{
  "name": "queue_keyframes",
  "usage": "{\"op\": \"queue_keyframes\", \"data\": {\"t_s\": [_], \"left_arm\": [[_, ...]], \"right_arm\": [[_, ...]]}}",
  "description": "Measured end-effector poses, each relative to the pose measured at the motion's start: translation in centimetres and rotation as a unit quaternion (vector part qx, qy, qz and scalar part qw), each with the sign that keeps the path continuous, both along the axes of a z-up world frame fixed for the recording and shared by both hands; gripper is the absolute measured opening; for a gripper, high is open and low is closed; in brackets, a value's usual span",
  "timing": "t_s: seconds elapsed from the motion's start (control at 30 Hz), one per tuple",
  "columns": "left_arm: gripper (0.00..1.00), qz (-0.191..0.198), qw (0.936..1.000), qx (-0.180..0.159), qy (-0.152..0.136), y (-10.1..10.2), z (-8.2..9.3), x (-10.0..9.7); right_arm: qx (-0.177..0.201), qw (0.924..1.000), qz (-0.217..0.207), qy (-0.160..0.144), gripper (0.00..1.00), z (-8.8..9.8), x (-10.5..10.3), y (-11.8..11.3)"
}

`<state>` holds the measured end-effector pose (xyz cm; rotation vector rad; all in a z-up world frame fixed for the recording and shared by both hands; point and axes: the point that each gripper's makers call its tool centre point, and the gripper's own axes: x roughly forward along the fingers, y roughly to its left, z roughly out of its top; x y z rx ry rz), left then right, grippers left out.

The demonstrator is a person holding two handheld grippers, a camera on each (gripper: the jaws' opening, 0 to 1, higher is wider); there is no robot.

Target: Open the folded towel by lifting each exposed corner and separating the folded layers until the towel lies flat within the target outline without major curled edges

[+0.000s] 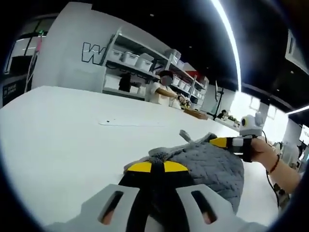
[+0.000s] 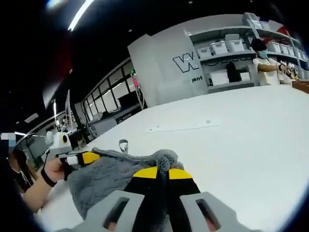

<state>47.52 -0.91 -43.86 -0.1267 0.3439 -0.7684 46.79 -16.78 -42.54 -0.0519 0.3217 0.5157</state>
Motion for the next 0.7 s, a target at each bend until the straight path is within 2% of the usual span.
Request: {"op": "queue_keyframes", "data": {"t_s": [0.1, 0.17, 0.3, 0.7], "left_arm": [[0.03, 0.002, 1.0000, -0.003, -0.001, 0.0, 0.1, 0.4], [0.03, 0.004, 1.0000, -0.002, -0.005, -0.1, 0.1, 0.7], [0.03, 0.004, 1.0000, -0.004, 0.000, -0.2, 0.0, 1.2], [0.03, -0.001, 0.9998, -0.012, 0.017, 0.5, -0.3, 2.9]], "right_arm": [[-0.003, 1.0000, 0.001, 0.001, 0.00, -0.2, 0.3, 0.1], [-0.019, 0.9998, 0.002, 0.001, 0.00, -0.5, 0.5, 0.1], [0.003, 1.0000, -0.005, 0.008, 0.00, -0.4, 1.1, 0.0], [0.022, 0.9995, -0.020, 0.012, 0.00, -0.6, 2.0, 0.0]]}}
